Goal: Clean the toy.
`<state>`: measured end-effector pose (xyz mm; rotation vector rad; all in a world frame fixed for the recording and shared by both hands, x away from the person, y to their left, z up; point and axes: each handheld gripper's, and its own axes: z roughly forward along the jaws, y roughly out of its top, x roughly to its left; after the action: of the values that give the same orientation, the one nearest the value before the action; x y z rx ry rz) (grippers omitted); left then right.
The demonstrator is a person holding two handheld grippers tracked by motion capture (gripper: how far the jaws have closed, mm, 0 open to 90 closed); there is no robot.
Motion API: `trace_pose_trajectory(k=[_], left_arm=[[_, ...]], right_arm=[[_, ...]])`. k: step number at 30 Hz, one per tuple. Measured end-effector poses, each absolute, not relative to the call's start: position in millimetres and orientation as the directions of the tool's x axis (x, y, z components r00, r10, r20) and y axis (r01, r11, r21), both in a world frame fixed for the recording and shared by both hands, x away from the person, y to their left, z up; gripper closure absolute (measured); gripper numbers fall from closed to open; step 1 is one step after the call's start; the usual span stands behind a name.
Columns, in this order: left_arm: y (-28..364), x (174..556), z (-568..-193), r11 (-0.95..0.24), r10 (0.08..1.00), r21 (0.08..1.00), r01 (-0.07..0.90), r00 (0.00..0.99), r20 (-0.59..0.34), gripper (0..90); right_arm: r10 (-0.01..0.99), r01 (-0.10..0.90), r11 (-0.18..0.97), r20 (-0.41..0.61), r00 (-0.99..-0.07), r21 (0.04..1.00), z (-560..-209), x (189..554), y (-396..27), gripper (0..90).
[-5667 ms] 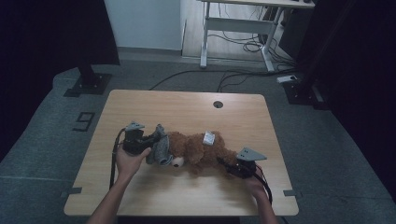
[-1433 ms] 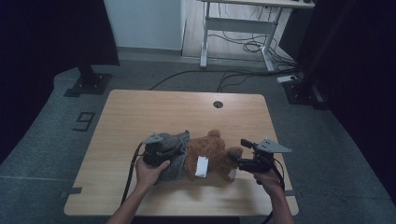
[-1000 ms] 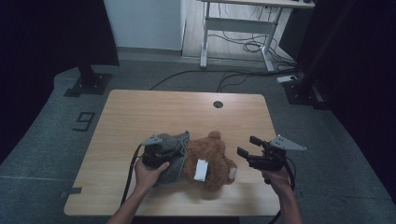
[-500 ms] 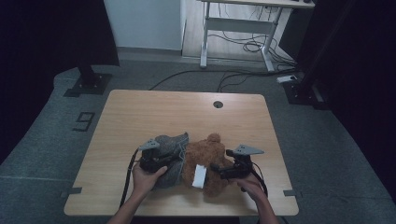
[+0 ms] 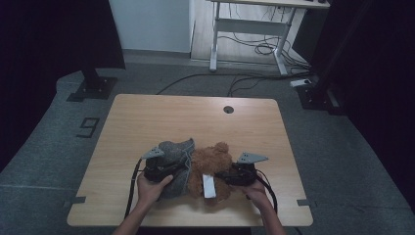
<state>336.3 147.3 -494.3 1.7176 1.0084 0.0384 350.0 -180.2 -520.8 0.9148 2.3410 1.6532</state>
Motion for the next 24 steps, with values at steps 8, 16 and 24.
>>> trace_pose_trajectory(k=[8,16,24], left_arm=[[135.5,359.8,-489.4,-0.014,0.647,0.805,0.594,0.619,-0.445,82.3],[123.4,357.3,-473.8,-0.059,0.645,0.829,0.556,0.655,-0.393,82.1],[57.3,346.0,-434.2,-0.178,0.574,0.883,0.434,0.775,-0.265,81.9]], right_arm=[[0.642,0.190,0.266,-0.027,-0.766,0.945,-496.3,355.3,-171.8,57.3],[0.639,0.244,0.285,0.006,-0.769,0.927,-514.2,366.9,-191.6,52.4],[0.643,0.267,0.227,0.062,-0.763,0.936,-529.3,361.3,-199.2,50.9]])
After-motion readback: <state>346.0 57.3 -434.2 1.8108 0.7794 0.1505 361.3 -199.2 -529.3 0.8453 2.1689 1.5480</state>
